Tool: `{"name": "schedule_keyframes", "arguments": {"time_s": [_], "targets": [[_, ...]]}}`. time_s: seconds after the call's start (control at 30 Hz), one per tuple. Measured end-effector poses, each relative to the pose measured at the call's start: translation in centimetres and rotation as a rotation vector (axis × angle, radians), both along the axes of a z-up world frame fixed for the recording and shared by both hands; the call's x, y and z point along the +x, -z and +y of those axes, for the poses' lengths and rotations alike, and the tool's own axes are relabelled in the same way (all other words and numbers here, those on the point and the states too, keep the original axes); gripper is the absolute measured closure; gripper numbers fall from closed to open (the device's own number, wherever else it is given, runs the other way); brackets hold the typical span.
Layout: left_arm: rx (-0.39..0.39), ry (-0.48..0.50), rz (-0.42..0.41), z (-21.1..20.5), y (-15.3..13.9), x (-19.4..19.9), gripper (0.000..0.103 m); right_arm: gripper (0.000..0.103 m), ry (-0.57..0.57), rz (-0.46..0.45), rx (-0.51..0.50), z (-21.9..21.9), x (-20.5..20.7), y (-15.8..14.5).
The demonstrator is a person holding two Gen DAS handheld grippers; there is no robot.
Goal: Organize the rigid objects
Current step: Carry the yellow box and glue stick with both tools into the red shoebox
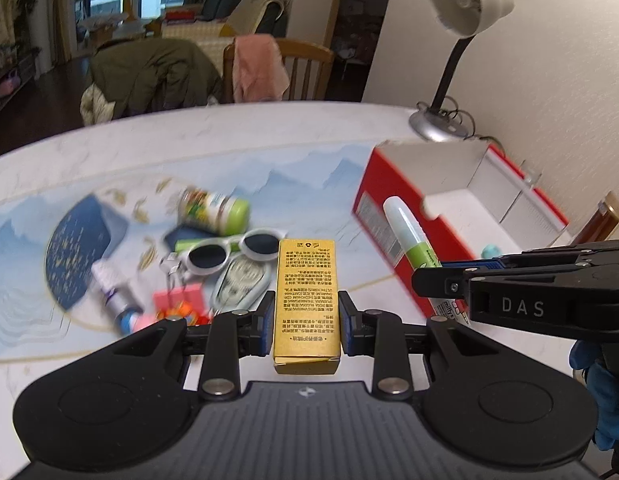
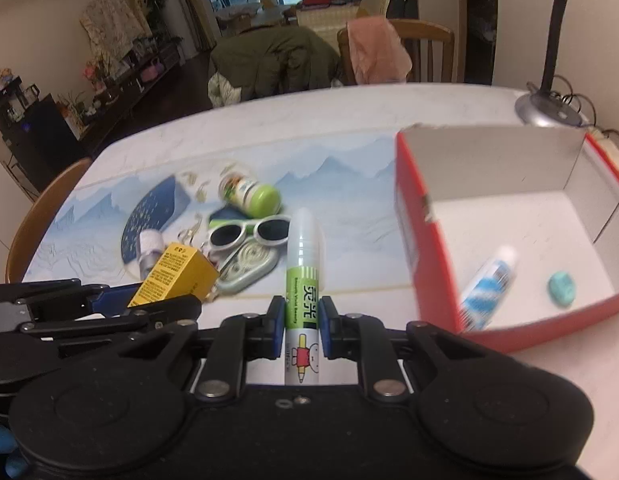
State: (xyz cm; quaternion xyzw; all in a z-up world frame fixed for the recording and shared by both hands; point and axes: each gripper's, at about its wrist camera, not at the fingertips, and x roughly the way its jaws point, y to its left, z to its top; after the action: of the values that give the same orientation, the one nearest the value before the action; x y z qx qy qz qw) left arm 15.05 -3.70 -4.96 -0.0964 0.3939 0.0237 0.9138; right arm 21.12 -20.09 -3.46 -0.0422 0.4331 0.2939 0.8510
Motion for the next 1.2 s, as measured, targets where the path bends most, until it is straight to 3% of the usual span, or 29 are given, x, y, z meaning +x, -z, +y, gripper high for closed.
{"name": "schedule_keyframes", "arguments": {"time_s": [0.27, 0.47, 0.8, 1.2], "targets": [[0.033, 0.019, -0.055, -3.1, -2.7, 3.9, 0.073, 0.087, 0.029, -0.050, 0.026, -3.3, 3.5, -1.5], [0.029, 0.035, -0.045, -5.5, -2.9, 7.9, 0.073, 0.087, 0.077, -0.059, 0.025, -6.6, 7.0, -1.3], [0.029, 0.096, 0.006, -10.3, -1.1, 14.3, 0.073, 0.087, 0.180, -0.056, -0.010, -12.4, 12.8, 0.3], [0.111, 0.179, 0.120, -15.9, 3.4, 21.6, 0.073, 0.087, 0.224, -0.011, -0.114, -16.4, 18.6, 4.2]]}}
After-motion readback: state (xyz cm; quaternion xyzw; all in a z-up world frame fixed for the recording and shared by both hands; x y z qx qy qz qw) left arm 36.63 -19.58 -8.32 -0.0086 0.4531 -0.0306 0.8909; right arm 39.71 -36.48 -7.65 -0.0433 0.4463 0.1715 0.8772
